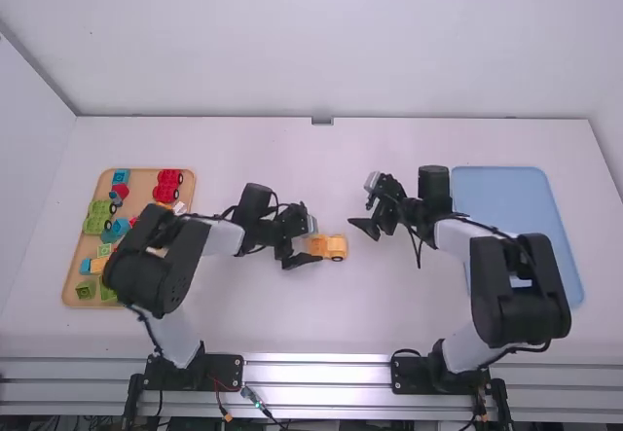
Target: Assemble lego blocks to make yellow taxi
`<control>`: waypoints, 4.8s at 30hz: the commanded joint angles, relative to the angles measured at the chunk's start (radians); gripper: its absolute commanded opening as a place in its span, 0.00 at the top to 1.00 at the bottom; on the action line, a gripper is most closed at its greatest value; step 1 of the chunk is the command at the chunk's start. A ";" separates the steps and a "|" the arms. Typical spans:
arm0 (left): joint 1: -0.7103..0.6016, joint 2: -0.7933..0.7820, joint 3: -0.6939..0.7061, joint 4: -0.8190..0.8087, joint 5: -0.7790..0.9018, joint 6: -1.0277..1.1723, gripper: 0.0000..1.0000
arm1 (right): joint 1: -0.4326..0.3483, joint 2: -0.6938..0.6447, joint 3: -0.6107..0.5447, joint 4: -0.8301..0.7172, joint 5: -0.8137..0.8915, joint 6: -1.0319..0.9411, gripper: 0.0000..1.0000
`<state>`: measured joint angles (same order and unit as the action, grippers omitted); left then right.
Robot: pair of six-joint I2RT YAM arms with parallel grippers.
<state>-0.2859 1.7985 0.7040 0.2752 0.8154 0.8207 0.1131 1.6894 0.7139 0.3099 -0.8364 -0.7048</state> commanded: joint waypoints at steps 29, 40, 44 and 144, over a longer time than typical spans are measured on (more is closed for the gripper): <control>0.941 -0.558 0.036 -0.466 -0.727 -1.147 0.01 | -0.009 -0.027 0.061 0.357 0.078 0.291 0.01; 1.015 -0.062 0.584 -0.965 -0.807 -1.171 0.01 | -0.022 -0.027 0.072 0.364 0.087 0.271 0.01; 1.012 0.113 0.772 -1.147 -0.817 -1.218 0.01 | -0.015 -0.027 0.072 0.363 0.086 0.282 0.01; 1.124 0.055 0.375 -0.841 -0.988 -1.505 0.37 | -0.030 -0.027 0.072 0.356 0.131 0.237 0.01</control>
<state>0.8288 1.8404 1.0950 -0.5617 -0.1764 -0.6846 0.0868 1.6890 0.7628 0.6697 -0.7002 -0.4740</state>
